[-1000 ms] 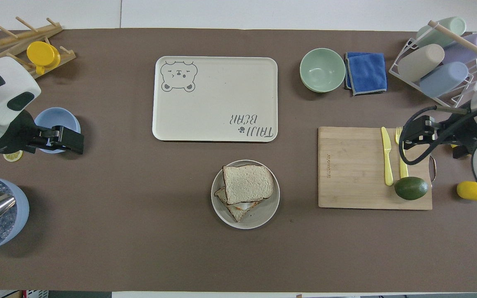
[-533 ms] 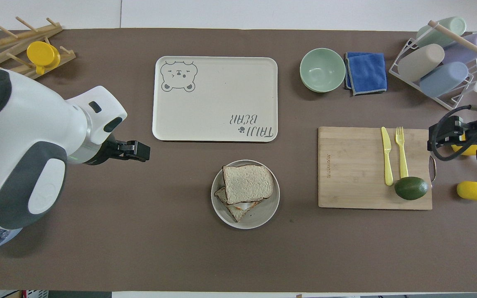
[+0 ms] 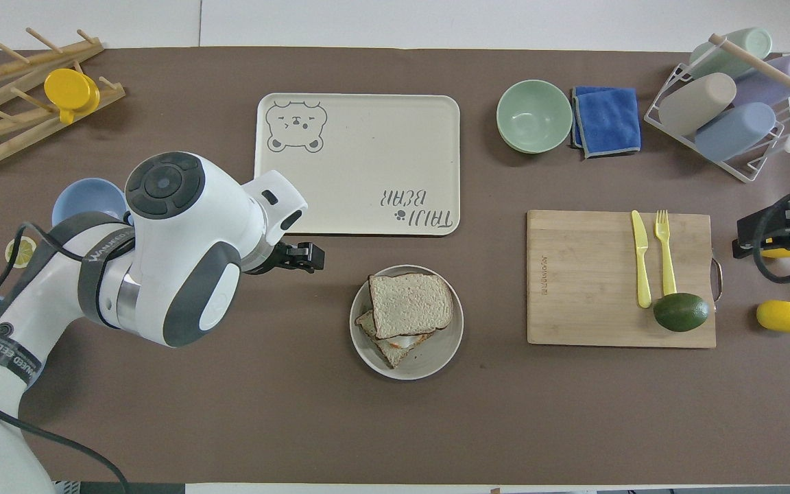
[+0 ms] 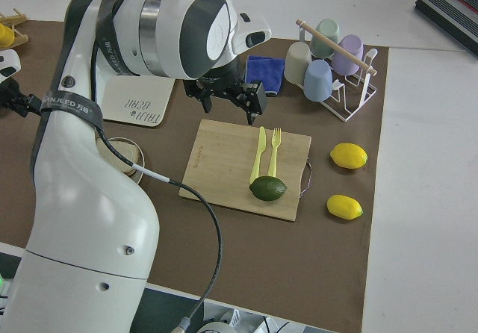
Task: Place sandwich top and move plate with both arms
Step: 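Reach the left gripper toward the rim of the grey plate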
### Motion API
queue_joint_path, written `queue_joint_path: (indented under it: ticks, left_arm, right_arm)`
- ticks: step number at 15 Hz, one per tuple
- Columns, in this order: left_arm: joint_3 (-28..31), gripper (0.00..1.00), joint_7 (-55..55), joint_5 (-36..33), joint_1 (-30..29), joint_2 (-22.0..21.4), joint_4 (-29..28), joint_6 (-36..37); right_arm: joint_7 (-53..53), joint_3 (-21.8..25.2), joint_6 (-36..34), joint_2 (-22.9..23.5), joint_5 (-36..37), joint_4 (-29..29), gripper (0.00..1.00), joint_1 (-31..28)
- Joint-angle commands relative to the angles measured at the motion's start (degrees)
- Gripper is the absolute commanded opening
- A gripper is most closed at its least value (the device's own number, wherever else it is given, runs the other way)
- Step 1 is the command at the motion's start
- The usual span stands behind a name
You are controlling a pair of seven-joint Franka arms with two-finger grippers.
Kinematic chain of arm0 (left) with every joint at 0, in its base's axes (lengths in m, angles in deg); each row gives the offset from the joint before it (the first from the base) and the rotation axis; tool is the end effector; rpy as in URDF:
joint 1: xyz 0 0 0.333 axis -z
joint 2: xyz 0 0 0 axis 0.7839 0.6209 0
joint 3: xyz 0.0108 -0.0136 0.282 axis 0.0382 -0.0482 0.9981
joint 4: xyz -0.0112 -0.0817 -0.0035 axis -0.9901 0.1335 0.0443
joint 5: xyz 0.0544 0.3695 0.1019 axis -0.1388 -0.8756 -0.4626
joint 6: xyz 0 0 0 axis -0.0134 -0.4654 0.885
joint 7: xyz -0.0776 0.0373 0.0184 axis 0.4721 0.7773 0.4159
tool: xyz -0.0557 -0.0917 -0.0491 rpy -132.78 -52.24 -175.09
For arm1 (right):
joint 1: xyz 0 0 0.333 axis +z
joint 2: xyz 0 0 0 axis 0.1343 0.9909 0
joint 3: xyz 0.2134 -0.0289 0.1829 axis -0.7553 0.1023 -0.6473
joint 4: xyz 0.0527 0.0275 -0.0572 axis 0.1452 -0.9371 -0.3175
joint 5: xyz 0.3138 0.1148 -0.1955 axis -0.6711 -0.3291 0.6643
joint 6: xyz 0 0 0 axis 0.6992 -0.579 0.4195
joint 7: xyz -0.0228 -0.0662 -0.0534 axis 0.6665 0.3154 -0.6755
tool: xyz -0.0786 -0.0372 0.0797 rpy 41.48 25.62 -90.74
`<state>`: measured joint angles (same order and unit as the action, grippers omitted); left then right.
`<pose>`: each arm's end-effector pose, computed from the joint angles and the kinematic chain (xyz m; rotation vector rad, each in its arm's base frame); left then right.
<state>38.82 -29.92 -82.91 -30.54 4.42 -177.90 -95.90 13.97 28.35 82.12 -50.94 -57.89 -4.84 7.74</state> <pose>0.4943 -0.2745 0.3535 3.0522 -0.2152 -0.1894 0.5208 -0.0373 0.5611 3.0942 -0.2501 -0.2715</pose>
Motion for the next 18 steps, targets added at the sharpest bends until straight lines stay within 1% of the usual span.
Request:
queue_joint_path:
  ticks: [1, 3, 5, 7, 8, 10, 12, 13, 15, 16, 18]
  left_arm:
    - [0.71, 1.00, -0.01, 0.84, 2.39, 0.75, -2.08, -3.16]
    - [0.71, 1.00, -0.01, 3.20, 3.61, 0.32, -4.27, -4.66]
    - [0.71, 1.00, -0.19, 3.39, 4.58, -0.47, -6.56, -5.45]
    - [0.71, 1.00, -0.19, 3.39, 5.03, -0.91, -7.10, -5.11]
    - [0.79, 1.00, -0.02, 3.39, 6.16, -1.00, -7.19, -5.02]
    - [0.79, 1.00, 0.77, 3.39, 7.05, -1.27, -7.28, -4.93]
    - [0.79, 1.00, 0.69, 3.48, 7.92, -1.53, -8.06, -5.45]
    - [0.71, 1.00, 0.69, 3.48, 7.93, -2.05, -9.37, -5.80]
    - [0.71, 0.99, 0.95, 4.79, 7.93, -3.19, -12.88, -10.00]
    - [0.71, 0.99, 1.13, 7.06, 8.01, -3.64, -14.90, -12.64]
    - [0.71, 0.95, 3.57, 10.32, 8.19, -3.99, -16.50, -15.99]
  right_arm:
    - [2.02, 3.21, 1.28, -0.22, 1.07, -0.01, 1.00, 2.35]
    - [2.54, 3.73, 0.84, 0.66, 0.99, 0.51, 1.00, 2.26]
    - [2.81, 3.65, 0.75, 0.66, 1.07, 0.52, 1.00, 2.35]
    - [3.51, 3.65, 0.66, 0.66, 0.46, 0.26, 1.00, 1.74]
    - [5.16, 3.65, 0.57, 0.31, 0.20, -0.09, 1.00, 1.21]
    - [6.41, 3.82, -1.18, 0.13, 0.19, -0.01, 1.00, 1.03]
    - [6.76, 6.18, 0.13, 0.31, 0.02, 0.43, 1.00, 0.94]
    - [7.89, 6.72, 0.83, 0.22, -0.24, 0.34, 1.00, 1.03]
    - [9.66, 6.73, 1.27, 0.31, -0.24, 0.34, 1.00, 1.21]
    - [8.97, 6.73, 1.97, 0.40, -1.03, 0.34, 1.00, 1.47]
    - [7.56, 6.73, 4.87, 0.66, -2.44, 0.34, 1.00, 1.38]
